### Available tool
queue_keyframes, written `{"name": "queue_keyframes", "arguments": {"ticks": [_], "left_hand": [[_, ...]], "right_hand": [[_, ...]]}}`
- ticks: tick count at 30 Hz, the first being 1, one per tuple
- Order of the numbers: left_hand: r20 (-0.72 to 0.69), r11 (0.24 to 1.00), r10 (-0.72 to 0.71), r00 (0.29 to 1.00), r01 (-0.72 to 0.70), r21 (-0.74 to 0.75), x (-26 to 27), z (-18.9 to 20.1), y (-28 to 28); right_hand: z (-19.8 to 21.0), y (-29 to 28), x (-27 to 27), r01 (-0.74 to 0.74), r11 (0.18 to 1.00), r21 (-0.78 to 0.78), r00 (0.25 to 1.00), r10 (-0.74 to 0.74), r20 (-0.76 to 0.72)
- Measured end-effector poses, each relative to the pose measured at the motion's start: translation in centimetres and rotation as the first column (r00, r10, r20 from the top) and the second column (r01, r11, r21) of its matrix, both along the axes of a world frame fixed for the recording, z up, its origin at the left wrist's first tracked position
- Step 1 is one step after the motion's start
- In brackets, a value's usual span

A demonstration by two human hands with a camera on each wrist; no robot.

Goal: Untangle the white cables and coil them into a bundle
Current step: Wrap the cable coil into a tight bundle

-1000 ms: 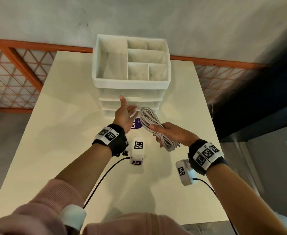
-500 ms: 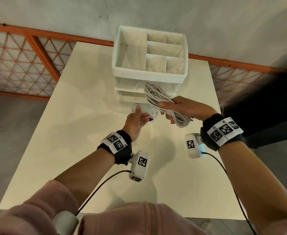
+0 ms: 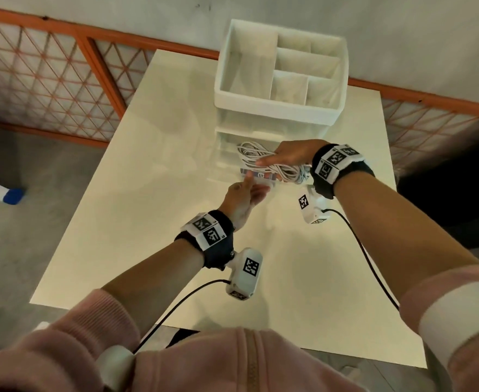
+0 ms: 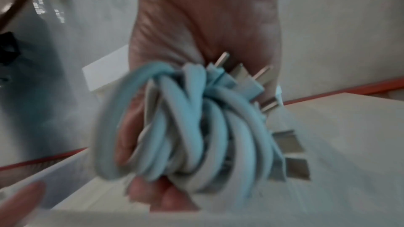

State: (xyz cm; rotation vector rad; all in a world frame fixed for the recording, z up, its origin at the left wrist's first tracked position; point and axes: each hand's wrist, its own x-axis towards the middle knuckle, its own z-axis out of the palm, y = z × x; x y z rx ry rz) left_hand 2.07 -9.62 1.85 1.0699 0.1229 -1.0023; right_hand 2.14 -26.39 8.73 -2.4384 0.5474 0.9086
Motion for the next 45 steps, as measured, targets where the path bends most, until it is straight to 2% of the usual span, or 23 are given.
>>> {"name": "queue_keyframes", "arguments": {"ticks": [7, 12, 19, 21, 25, 30, 33, 37, 41, 45], "left_hand": [[-0.011, 1.000, 0.019, 1.000, -0.019, 0.004, -0.1, 0.4, -0.1], [-0.020, 1.000, 0.022, 1.000, -0.022, 0.002, -0.2, 0.3, 0.0], [-0.039, 0.999, 0.029, 0.999, -0.028, 0.021, 0.0, 0.7, 0.1], [-0.044, 0.999, 0.036, 0.998, -0.035, 0.024, -0.1, 0.8, 0.0], [-0.060, 0.998, 0.056, 0.997, -0.054, 0.027, 0.0, 0.9, 0.0], [-0.060, 0.998, 0.056, 0.997, -0.056, 0.007, 0.0, 0.9, 0.0], [-0.067, 0.998, 0.061, 0.996, -0.061, -0.003, 0.0, 0.9, -0.1], [-0.076, 0.998, 0.065, 0.995, -0.066, -0.013, 0.0, 0.8, -0.4], [-0.053, 0.996, 0.081, 0.995, -0.083, -0.028, -0.2, 0.3, -0.8], [0.005, 0.993, 0.093, 0.996, -0.092, -0.076, -0.2, 0.0, -1.9]], "right_hand": [[-2.0, -0.8, -0.3, 0.222, 0.968, 0.116, 0.966, -0.235, 0.110], [-3.0, -0.4, -0.5, 0.281, 0.948, 0.147, 0.929, -0.307, 0.205], [-4.9, 0.5, -0.3, 0.360, 0.926, 0.112, 0.845, -0.374, 0.383], [-5.5, 0.4, -0.3, 0.364, 0.927, 0.094, 0.844, -0.371, 0.387], [-7.0, 0.8, -0.2, 0.424, 0.904, -0.054, 0.860, -0.383, 0.337], [-6.6, 1.5, -0.2, 0.442, 0.885, -0.149, 0.857, -0.367, 0.361], [-7.1, 0.7, 0.0, 0.441, 0.892, -0.098, 0.858, -0.387, 0.336], [-5.6, 0.6, -1.1, 0.371, 0.929, 0.010, 0.874, -0.352, 0.336], [-3.3, 1.2, -4.8, 0.351, 0.933, 0.077, 0.798, -0.341, 0.496], [-1.8, 2.6, -11.9, 0.430, 0.902, 0.030, 0.652, -0.334, 0.681]]}}
